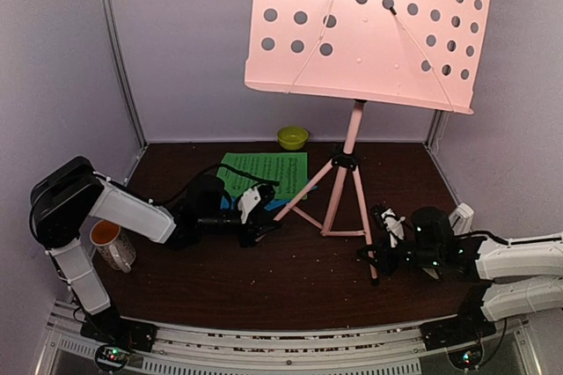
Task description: Set up the instrument practice props
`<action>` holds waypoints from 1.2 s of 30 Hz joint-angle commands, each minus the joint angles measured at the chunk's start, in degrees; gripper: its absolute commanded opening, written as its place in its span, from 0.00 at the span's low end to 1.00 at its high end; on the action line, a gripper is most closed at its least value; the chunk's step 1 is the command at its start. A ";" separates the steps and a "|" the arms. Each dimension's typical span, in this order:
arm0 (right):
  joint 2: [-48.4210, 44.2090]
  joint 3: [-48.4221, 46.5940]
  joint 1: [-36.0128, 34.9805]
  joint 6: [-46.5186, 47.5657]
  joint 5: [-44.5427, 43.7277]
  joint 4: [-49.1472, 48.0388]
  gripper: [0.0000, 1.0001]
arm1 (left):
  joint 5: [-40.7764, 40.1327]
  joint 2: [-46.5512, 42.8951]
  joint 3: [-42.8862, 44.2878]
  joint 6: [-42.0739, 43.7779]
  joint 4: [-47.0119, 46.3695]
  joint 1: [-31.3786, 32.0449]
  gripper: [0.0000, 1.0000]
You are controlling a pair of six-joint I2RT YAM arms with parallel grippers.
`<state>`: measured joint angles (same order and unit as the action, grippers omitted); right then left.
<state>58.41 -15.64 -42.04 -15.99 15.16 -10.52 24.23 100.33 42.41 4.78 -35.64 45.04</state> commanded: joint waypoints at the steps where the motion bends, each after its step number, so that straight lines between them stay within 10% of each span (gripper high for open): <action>1: 3.82 -1.14 0.50 -15.28 -10.41 8.91 0.00 | -8.30 1.75 -5.88 -4.89 11.62 -5.57 0.00; 22: 21.16 -16.03 4.31 -2.89 -14.31 9.20 0.00 | -13.23 6.27 2.63 -4.35 13.93 -5.66 0.00; 36: 18.26 -9.06 4.97 -11.81 -3.37 11.37 0.00 | -10.18 2.54 -0.51 -6.68 21.93 -6.41 0.00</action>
<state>77.62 -30.04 -39.72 -11.27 11.25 -8.86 17.21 103.09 45.50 3.25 -29.69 41.08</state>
